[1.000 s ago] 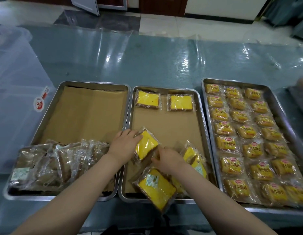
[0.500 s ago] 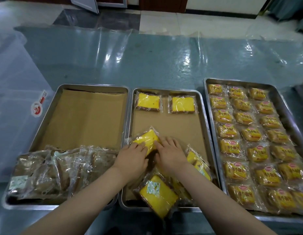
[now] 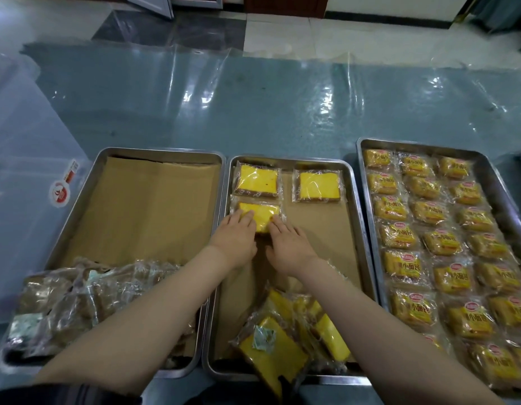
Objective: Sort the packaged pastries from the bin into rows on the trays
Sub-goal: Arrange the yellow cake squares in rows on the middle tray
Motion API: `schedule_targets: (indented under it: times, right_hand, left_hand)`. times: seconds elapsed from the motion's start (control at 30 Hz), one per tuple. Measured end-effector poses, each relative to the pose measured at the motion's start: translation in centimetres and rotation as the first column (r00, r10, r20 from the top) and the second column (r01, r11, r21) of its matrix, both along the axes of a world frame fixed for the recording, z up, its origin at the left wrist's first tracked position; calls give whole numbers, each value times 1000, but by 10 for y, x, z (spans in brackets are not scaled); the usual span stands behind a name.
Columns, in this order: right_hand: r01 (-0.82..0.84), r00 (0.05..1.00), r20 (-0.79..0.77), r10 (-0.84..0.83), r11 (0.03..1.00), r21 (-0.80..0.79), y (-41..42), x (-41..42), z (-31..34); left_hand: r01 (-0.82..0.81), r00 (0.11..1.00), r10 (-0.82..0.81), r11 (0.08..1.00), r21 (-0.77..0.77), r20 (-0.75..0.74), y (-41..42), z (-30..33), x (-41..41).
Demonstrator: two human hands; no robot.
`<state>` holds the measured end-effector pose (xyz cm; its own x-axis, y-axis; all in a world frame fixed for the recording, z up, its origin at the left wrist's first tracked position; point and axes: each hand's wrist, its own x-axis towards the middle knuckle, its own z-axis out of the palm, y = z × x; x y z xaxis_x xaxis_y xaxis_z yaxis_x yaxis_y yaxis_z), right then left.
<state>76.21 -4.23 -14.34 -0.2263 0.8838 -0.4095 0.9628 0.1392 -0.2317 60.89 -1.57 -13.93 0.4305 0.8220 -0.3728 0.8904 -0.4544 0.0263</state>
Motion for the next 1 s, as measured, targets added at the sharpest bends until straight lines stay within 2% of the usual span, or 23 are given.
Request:
schedule_targets:
  times: [0.1,0.2,0.33,0.43,0.67,0.9,1.0]
  right_hand:
    - [42,992,-120,-45,999,-32,6,4,3]
    - [149,933,-312,-182,980,-129,9,13,14]
    - [239,877,-408,-252,967,-85,3,29,29]
    - [299,849,-425,-314,949,-105,-7,40,34]
    - [394,804,-421,-420,907,-151,-47,66,32]
    - [555,711,-462,-530,826,-93,-87,103,29]
    - [587,722,-427,-545,808,-38,-102,117,27]
  left_hand:
    - [-12,996,16,999,-44,86,10,-2,-8]
    - [-23,991,33,997,-79,133,11,-1,-10]
    - [-24,991,34,997,-79,131,3,4,-7]
    - [-28,984,39,997,-67,174,-13,7,-6]
    - [11,953,39,987,-163,301,-50,12,3]
    - [78,919,50,950,-304,390,-79,22,32]
    - [112,904,40,938,-328,425,-90,26,46]
